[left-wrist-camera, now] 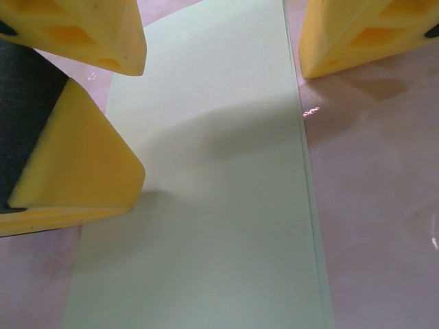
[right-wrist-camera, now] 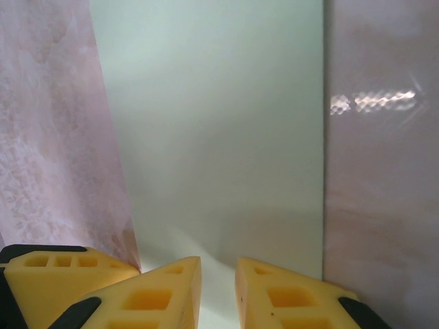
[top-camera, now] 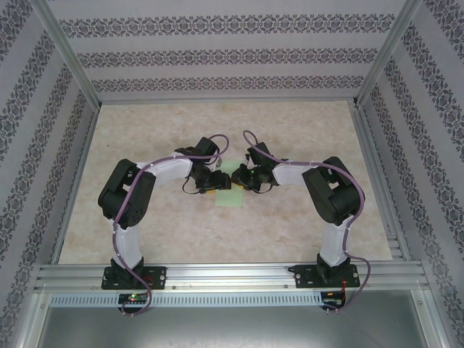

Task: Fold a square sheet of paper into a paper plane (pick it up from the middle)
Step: Fold the triangle a second time at the center of the table.

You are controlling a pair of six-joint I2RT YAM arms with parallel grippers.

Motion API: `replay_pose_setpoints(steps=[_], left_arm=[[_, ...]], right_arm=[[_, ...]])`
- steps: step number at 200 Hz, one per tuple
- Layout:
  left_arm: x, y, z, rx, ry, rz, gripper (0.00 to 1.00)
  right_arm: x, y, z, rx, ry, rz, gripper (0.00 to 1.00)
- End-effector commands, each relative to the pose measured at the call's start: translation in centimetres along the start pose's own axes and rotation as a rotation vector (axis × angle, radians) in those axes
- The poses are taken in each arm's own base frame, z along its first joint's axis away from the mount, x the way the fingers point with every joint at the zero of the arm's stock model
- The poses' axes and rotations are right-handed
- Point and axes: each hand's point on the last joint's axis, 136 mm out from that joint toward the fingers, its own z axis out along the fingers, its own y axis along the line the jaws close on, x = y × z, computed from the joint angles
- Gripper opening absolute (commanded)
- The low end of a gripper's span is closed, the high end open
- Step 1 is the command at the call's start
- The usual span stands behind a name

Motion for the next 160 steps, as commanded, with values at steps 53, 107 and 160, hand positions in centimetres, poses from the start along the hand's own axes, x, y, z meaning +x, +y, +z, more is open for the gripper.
replay_pose_setpoints(steps=[53, 107, 160], left_arm=[[1.1, -2.1, 0.6, 0.066, 0.053, 0.057, 0.6], [1.2, -0.8, -0.2, -0.012, 0.034, 0.047, 0.6], [3.4, 0.0, -0.5, -0.04, 0.07, 0.017, 0.61]], right_arm=[[1.6, -5.3, 1.2, 0.147, 0.038, 0.08, 0.23], [1.6, -5.8, 1.2, 0.162, 0.036, 0.087, 0.22], [1.5, -6.9, 1.4, 0.155, 0.041, 0.126, 0.2]])
